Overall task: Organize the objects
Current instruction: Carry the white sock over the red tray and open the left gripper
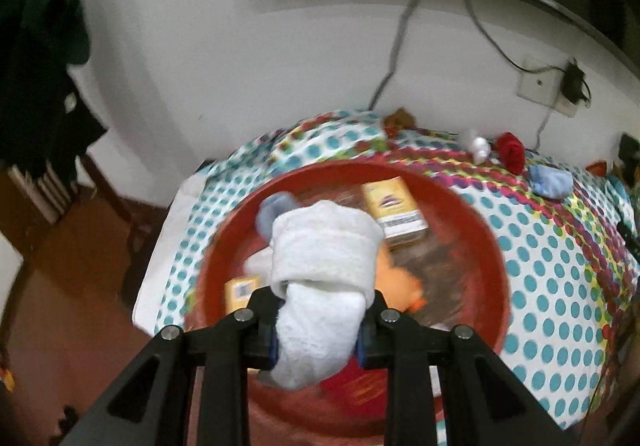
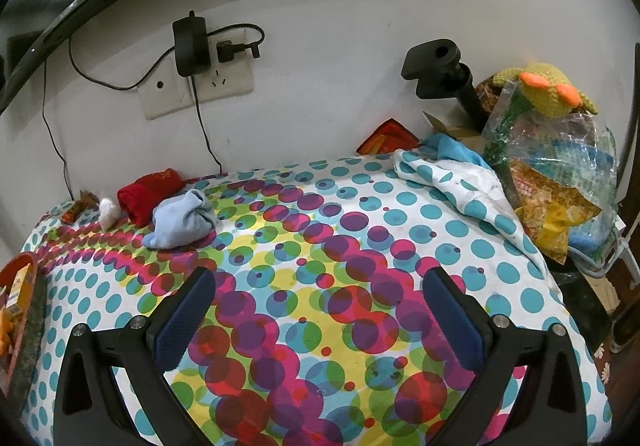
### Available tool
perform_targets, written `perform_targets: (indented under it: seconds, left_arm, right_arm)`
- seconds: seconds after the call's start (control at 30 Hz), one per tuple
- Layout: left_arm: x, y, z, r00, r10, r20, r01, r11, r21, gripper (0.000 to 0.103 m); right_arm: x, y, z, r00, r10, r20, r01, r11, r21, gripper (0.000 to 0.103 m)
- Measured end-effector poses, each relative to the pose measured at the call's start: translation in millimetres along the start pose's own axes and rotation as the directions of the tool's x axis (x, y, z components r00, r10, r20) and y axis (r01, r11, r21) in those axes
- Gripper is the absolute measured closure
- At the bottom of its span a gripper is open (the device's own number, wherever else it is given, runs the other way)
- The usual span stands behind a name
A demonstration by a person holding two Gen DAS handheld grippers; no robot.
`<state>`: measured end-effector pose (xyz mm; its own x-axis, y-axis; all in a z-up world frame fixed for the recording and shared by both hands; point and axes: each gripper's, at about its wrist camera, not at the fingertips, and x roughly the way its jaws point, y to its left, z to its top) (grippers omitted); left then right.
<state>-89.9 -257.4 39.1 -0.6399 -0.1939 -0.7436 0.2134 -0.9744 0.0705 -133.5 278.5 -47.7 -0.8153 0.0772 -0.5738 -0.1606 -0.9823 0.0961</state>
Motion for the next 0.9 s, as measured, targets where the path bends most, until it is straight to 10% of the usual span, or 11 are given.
perform_targets:
  seconds: [0.33, 0.9]
  left_arm:
    - [-4.4, 62.9, -40.0, 1.0, -0.013, -0.023, 0.011, 0.996, -0.084, 0.077]
    - [100.5, -6.7, 2.6, 0.982, 0.023, -0.188, -0.019, 1.0, 0.023, 0.076]
  right_arm:
    - [-0.8, 0.3, -0.6, 1.0, 0.006, 0.003, -0.006, 1.0, -0.008, 0.0]
    - [-4.8, 5.8, -2.0, 1.0, -0.009, 0.028, 0.01, 0.999, -0.037, 0.0]
